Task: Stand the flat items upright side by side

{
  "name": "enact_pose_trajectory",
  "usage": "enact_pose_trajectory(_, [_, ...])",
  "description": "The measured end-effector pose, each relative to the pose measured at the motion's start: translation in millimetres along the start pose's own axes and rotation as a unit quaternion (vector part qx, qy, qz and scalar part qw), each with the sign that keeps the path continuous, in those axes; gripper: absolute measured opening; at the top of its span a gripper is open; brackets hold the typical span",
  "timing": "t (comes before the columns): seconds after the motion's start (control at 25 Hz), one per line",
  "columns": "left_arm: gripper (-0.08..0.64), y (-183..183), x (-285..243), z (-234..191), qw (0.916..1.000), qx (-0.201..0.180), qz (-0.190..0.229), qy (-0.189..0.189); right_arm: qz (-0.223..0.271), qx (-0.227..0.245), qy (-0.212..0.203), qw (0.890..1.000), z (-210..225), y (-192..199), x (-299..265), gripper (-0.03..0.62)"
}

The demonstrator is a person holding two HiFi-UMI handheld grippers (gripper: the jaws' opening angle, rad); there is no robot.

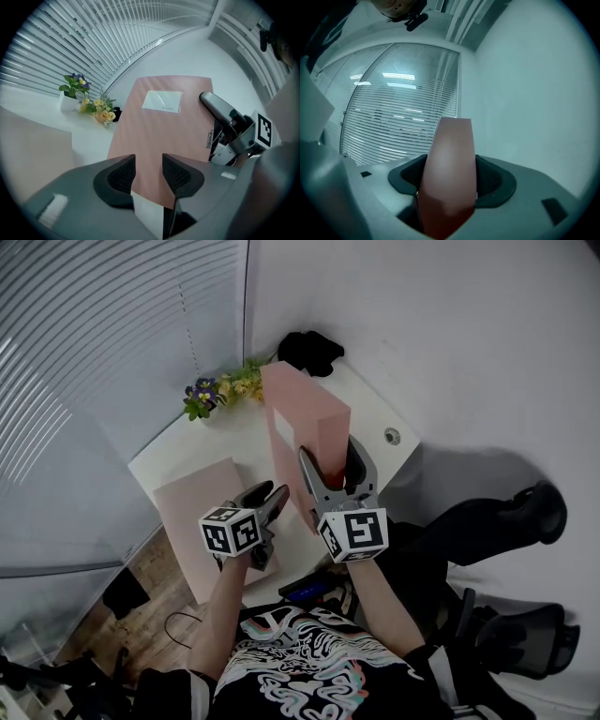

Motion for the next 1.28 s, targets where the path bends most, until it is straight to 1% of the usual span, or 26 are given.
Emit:
enact_pose_trajectory(0.12, [0.178,2.3,-1.5,2.0,1.0,0.0,0.001,-0.001,0.001,-0.007,0.001,1.0,1.1,3.6,7.3,0.311])
enact_pose_trajectory(0.24, [0.178,3.7,-4.0,6.1,1.0,-0.002,0.001,0.002,-0.008,-0.014,0.005,1.0,3.3,9.0,14.3,0.31])
enact_pose_trajectory(0.48, [0.178,9.0,-7.7,12.9,1.0,-0.006,-0.004,0.003,-0.062,-0.026,0.003,0.998,2.6,29.3,29.2,0.307])
enact_pose_trajectory(0.96, [0.178,19.5,-11.1,16.5,1.0,-0.003,-0.009,0.001,-0.121,-0.042,-0.015,0.992,-11.5,56.3,58.0,0.31])
enact_pose_trajectory(1.16, [0.177,24.9,-15.2,19.3,0.9999,0.002,-0.011,0.007,-0.127,-0.045,-0.022,0.991,-14.7,58.0,58.9,0.313])
enact_pose_trajectory(1.28, [0.158,27.3,-15.2,20.7,0.9998,0.01,-0.003,0.015,-0.131,-0.057,-0.029,0.989,-13.6,60.0,61.8,0.308])
Point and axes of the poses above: the fingertips, and each gripper's own axes: x backward along the fingers, z to its right, y out of its underside, the point moved 10 cm from there along x, backward along the fingers, and after that the axes turned 10 degrees about x, right-handed, at the moved point
